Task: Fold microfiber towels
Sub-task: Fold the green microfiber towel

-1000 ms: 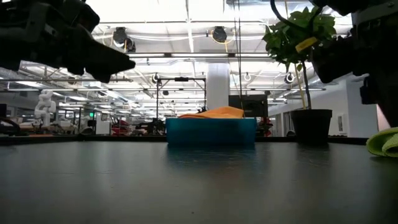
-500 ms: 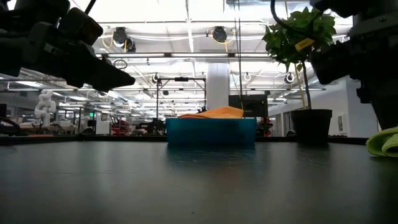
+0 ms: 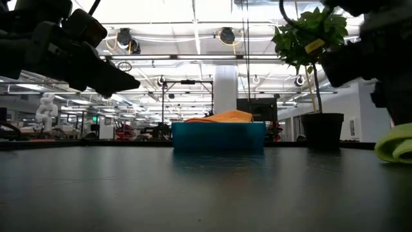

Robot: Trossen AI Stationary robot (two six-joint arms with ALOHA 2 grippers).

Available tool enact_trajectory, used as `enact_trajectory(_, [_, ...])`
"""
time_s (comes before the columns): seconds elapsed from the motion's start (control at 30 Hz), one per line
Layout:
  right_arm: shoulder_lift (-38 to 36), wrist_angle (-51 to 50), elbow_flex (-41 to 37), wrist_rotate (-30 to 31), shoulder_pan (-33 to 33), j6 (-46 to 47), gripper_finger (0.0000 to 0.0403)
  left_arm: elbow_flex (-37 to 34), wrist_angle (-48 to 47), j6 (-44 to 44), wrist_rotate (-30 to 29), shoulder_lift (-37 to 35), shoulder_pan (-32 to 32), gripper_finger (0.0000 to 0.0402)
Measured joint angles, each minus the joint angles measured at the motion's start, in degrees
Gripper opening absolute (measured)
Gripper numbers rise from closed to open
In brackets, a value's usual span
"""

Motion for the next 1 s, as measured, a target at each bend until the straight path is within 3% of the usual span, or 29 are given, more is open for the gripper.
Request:
enact_trajectory(0.1, [0.31,1.56,0.03,-0.22,0.02,1.19,0.0207,0.00,0.03,-0.44,-0.95,0.00,0.00,0.0129])
enact_trajectory(0.23, [3.29,1.10,-2.03,-1.71,0.90,2.13,0.0197,0.00,0.11,-1.54,-1.76,0.00,0.00,0.0129])
enact_trajectory(0.37, [6.46,2.24,-3.46,-4.77,2.28,-0.41,0.0156,0.00,0.31,-1.96,-1.78,0.00,0.00,0.0129])
enact_trajectory(0.53, [6.33,3.15,-3.54,-5.14,2.61,-1.98,0.0077,0.20,0.46,-2.41,-1.78,-0.02,0.00,0.0129])
enact_trajectory(0.67, [2.70,5.65,-3.73,0.32,2.52,-2.41,0.0013,1.05,0.57,-1.74,-1.78,-0.02,0.00,0.0129])
enact_trajectory(1.0, [-8.54,18.72,-3.73,21.51,2.46,-12.34,0.0010,6.77,0.48,-1.13,-0.57,-0.02,0.00,0.0129])
